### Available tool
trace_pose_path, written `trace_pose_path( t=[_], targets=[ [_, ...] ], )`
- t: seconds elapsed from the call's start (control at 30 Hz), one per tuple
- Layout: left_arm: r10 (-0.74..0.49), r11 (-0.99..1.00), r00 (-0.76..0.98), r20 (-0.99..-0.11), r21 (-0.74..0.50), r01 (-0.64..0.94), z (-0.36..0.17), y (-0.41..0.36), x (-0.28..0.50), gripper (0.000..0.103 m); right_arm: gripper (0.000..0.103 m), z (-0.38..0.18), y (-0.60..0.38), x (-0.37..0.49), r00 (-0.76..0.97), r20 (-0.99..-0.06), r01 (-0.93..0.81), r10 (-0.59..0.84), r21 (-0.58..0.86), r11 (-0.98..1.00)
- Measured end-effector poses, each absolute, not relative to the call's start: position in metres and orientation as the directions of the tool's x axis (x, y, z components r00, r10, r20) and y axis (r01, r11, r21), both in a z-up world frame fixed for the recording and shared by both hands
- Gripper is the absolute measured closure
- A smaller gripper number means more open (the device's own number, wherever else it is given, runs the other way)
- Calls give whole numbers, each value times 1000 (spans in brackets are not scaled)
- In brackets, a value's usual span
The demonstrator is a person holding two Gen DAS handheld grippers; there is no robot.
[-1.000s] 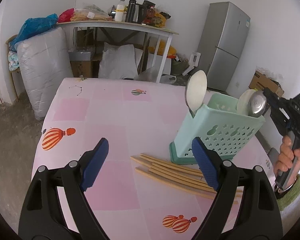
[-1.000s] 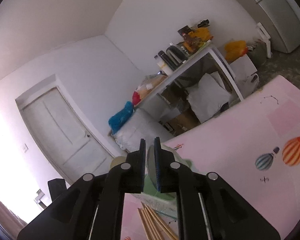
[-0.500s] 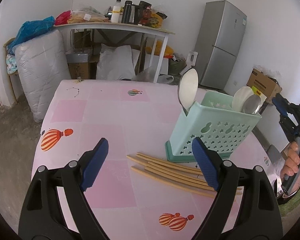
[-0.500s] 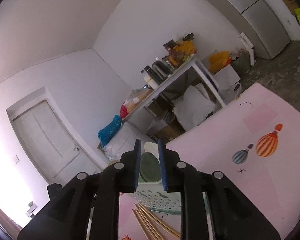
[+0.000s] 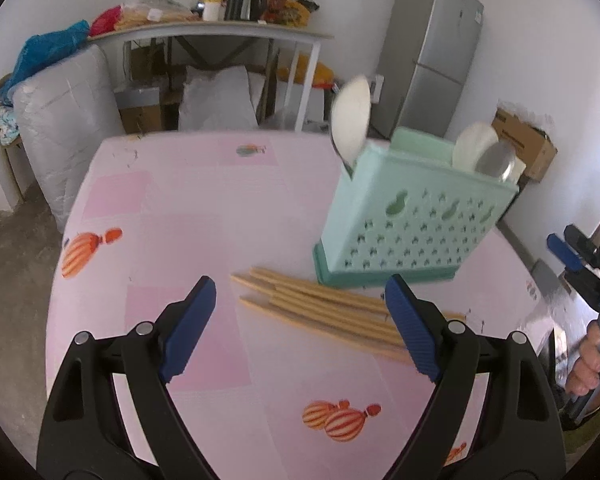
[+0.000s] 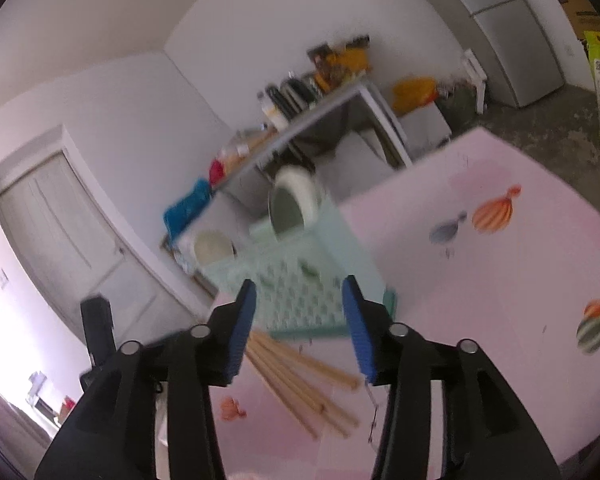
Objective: Organize utensils
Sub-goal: 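Move the right tool down to the wooden chopsticks beside the holder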
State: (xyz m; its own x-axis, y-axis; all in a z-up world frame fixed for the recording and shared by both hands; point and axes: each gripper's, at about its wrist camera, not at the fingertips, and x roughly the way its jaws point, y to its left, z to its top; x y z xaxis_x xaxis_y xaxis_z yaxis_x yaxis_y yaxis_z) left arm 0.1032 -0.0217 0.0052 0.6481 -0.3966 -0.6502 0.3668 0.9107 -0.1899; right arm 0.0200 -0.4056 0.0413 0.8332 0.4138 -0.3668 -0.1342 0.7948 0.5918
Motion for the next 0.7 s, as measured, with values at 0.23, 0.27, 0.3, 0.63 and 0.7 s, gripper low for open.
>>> trace_pose_path(
  t=[0.23,0.27,0.3,0.63,0.7],
  targets=[
    [-408,900,570,-714,-211,381,-21,-34,95,21,55,14,-377,40,737,-520,-109,432,539,835],
    [-411,899,562,-718,-215,383,-23,-35,94,21,55,11,-375,43,726,-536,-109,430,528,842],
    [-419,894,547,-725,-226,386,-27,-38,92,21,55,8,-372,50,711,-559,-108,426,512,852],
    [-534,832,412,-738,-372,413,-57,-56,79,42,55,-23,-365,101,590,-707,-108,389,408,907],
    [-557,818,401,-727,-396,418,-60,-58,77,52,55,-28,-362,106,571,-727,-108,382,395,912]
  ],
)
